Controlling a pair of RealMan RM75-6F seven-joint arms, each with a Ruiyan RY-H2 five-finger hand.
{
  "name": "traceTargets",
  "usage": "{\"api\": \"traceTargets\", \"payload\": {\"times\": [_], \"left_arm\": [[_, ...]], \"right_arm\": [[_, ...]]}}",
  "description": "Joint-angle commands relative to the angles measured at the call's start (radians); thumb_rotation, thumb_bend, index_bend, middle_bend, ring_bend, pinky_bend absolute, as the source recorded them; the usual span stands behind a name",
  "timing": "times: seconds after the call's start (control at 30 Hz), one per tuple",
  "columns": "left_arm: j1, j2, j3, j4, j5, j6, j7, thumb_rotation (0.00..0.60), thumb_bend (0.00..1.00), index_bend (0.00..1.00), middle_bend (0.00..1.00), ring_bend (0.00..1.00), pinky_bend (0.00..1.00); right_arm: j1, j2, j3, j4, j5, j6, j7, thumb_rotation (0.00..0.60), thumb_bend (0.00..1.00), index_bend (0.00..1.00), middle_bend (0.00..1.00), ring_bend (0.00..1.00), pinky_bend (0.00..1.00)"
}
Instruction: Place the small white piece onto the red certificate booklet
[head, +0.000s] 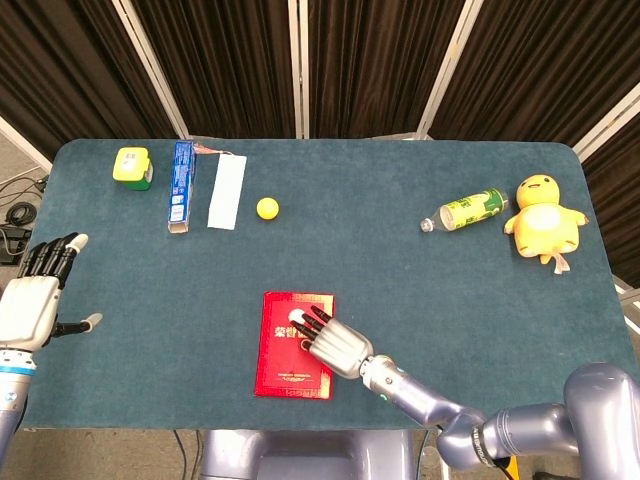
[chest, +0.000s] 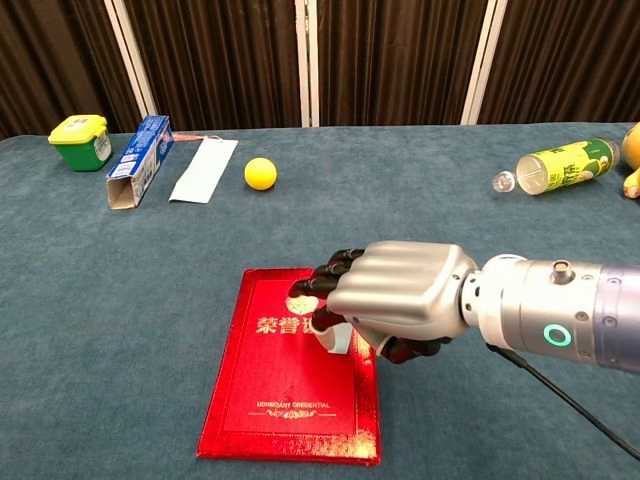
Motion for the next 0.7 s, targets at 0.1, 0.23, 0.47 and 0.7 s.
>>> {"api": "traceTargets", "payload": {"times": [0.1,0.23,0.47,0.7], "left_arm": [[0.001,0.001,0.0,-0.002,0.001,0.001,0.0,0.6,0.0,0.0,0.0,0.0,0.0],[0.002,0.001,-0.001,-0.003,0.0,0.002,-0.001,0.6,0.0,0.0,0.0,0.0,0.0],[0.001,0.002,-0.002,-0.001,0.0,0.001,-0.004,0.6,0.0,0.0,0.0,0.0,0.0],[0.001,0.004,-0.002,-0.001,0.002,-0.001,-0.007,0.6,0.0,0.0,0.0,0.0,0.0]], "right_arm": [[-0.004,-0.007,-0.006,0.011,0.0,-0.001,0.003,0.6,0.98,0.36,0.0,0.0,0.0],[-0.007,-0.011,-0.009,0.019,-0.002,-0.002,0.004,0.6,0.98,0.36,0.0,0.0,0.0],[-0.007,-0.014,-0.008,0.02,-0.005,-0.003,0.008,0.6,0.98,0.36,0.0,0.0,0.0],[-0.01,0.001,-0.002,0.006,-0.013,0.006,0.012,0.6,0.98,0.36,0.0,0.0,0.0]]}}
